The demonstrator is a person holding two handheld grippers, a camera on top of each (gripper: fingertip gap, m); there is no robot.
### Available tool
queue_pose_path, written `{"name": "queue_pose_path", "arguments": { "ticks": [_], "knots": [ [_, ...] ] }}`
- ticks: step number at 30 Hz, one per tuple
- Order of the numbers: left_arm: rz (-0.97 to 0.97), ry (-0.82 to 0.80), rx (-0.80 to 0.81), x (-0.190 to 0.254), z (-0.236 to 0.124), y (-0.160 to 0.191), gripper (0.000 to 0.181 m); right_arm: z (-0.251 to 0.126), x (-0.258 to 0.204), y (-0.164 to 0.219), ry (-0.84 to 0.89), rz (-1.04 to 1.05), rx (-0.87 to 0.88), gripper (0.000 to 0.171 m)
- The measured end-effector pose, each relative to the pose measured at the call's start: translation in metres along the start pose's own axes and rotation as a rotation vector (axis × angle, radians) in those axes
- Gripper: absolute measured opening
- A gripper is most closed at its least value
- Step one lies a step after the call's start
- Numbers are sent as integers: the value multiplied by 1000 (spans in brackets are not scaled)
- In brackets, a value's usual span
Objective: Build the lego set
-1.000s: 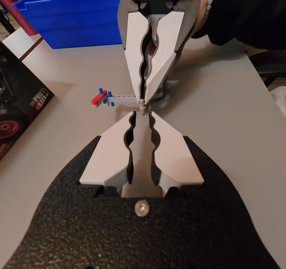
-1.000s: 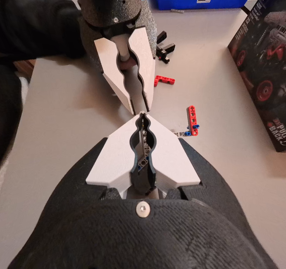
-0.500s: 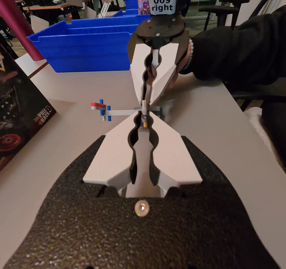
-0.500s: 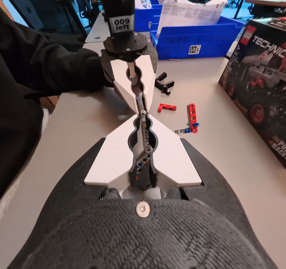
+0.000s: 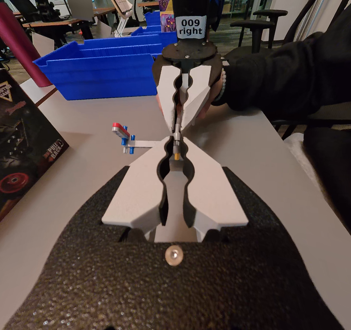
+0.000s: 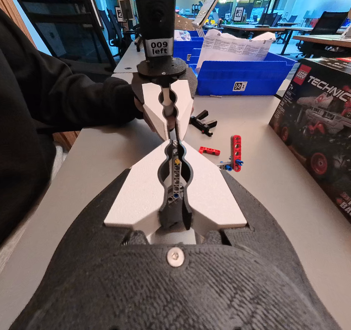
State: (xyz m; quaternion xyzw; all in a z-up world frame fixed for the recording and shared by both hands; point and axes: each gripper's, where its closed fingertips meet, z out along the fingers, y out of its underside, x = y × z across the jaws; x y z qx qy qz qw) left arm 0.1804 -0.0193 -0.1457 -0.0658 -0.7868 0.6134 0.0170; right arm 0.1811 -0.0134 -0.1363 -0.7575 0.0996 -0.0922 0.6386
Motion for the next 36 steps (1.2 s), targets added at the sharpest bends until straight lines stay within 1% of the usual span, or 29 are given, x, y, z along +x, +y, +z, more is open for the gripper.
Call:
{"name": "queue_pose_path", "arguments": {
  "ticks": [4, 11, 18, 25, 30, 36],
  "knots": [
    [-19, 2, 60, -2, -2, -1, 5, 1, 2, -2, 15, 23, 40, 4],
    [-53, 18, 105, -1, 2, 0, 5, -1, 2, 0, 11, 64, 79, 3],
    [-80, 43, 104, 0, 6, 1, 5, -2, 1, 1, 1, 89, 104, 3],
    [-88, 59, 88, 1, 5, 2, 5, -1, 0, 3, 24, 34, 78, 4],
    [-107, 77, 101, 1, 3, 2, 5, 0, -1, 2, 10, 68, 90, 4],
    [-111, 81, 112, 1, 1, 0, 5, -1, -1, 4, 14, 53, 78, 4]
  ]
}}
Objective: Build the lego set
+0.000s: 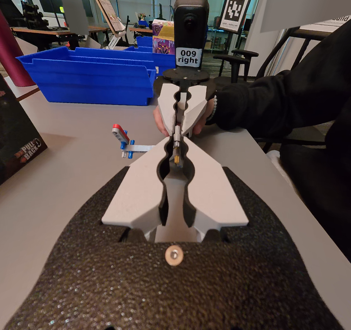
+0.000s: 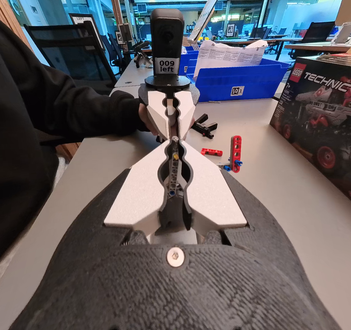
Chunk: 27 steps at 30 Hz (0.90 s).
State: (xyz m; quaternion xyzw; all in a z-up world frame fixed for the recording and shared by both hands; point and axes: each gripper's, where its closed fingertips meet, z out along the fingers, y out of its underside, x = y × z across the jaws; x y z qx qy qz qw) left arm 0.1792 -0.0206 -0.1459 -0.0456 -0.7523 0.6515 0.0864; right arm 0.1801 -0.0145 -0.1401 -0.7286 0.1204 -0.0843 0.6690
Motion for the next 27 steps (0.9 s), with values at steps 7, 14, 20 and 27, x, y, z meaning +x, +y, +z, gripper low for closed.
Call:
{"name": "queue_pose_path", "arguments": {
  "ticks": [7, 14, 20, 27],
  "knots": [
    [14, -8, -19, -1, 0, 2, 5, 1, 1, 1, 5, 13, -8, 3],
    [18, -10, -20, 0, 0, 2, 5, 2, 0, -1, 2, 30, 10, 4],
    [34, -20, -49, -1, 0, 6, 5, 2, 0, 4, 8, 10, -31, 4],
    [32, 3, -60, 0, 1, 5, 5, 0, 0, 5, 4, -37, -111, 4]
  ]
}}
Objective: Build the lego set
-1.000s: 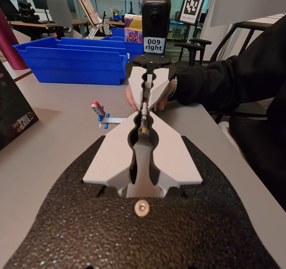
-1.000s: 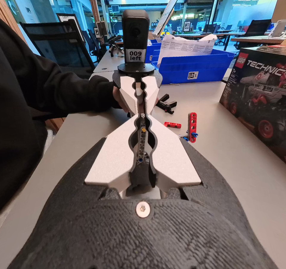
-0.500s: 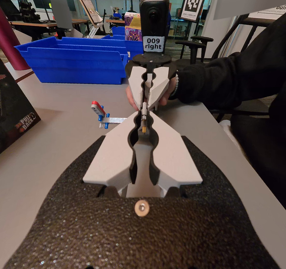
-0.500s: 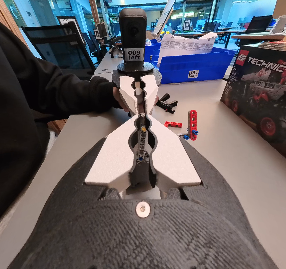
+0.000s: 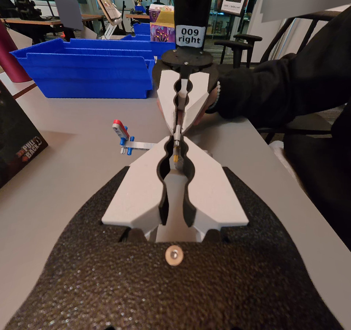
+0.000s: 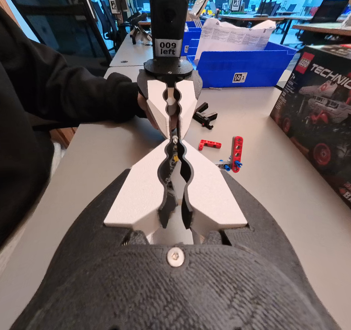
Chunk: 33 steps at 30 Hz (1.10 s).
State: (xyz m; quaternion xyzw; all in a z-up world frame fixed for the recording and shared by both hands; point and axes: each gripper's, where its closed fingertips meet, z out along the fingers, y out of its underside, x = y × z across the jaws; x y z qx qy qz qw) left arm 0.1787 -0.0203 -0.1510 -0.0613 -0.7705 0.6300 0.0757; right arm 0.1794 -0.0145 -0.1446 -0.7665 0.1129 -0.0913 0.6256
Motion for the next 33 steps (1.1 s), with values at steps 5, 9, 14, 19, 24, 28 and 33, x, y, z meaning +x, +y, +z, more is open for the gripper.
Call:
{"name": "queue_pose_path", "arguments": {
  "ticks": [5, 9, 14, 19, 24, 28, 33],
  "knots": [
    [20, -47, -54, -8, -12, 8, 5, -15, 7, -9, 44, 0, 9, 4],
    [-23, -85, 63, -21, -37, -11, 5, -56, 23, -7, 117, 31, -5, 3],
    [-15, -33, -23, -6, -4, 1, 5, -35, 14, -21, 119, 37, 78, 4],
    [5, -147, -58, -21, -14, 14, 9, -17, 29, -26, 158, 109, 116, 3],
    [7, -196, -29, -26, -30, 10, 20, 10, 30, -31, 114, 186, 140, 3],
    [75, -276, 54, -23, -51, -7, 18, 35, 20, -39, 15, 294, 195, 3],
    [79, -313, 140, -13, -76, -15, 9, 65, 7, -39, -86, 340, 200, 4]
  ]
}}
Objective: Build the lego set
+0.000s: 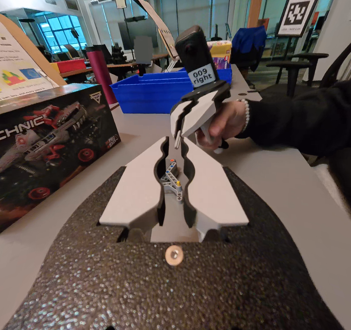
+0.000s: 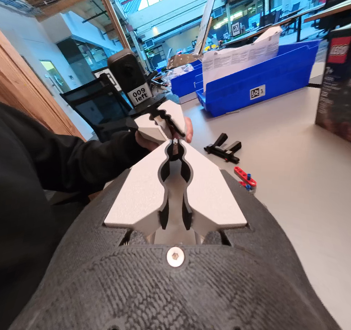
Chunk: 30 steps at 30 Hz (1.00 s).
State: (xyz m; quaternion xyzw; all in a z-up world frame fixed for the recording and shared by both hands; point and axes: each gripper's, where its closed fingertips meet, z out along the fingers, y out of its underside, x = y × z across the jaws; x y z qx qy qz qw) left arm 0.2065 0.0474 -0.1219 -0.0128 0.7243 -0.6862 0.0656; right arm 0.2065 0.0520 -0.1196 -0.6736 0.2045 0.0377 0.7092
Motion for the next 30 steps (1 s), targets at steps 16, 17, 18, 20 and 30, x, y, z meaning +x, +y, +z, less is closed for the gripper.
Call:
{"name": "queue_pose_path", "arguments": {
  "ticks": [16, 17, 18, 20, 30],
  "knots": [
    [45, -13, -110, 3, -16, 15, 1, 11, -4, 10, -87, 19, -36, 4],
    [43, -11, -115, 3, -17, 16, 1, 11, -3, 11, -79, 1, -48, 4],
    [44, -7, -119, 4, -18, 17, 1, 11, -4, 12, -79, -12, -57, 4],
    [41, -15, -136, 1, -21, 19, 1, 9, 0, 13, -56, -46, -74, 3],
    [-23, -114, -255, -32, -60, 42, 2, -2, 34, 33, 202, -255, -259, 6]
  ]
}}
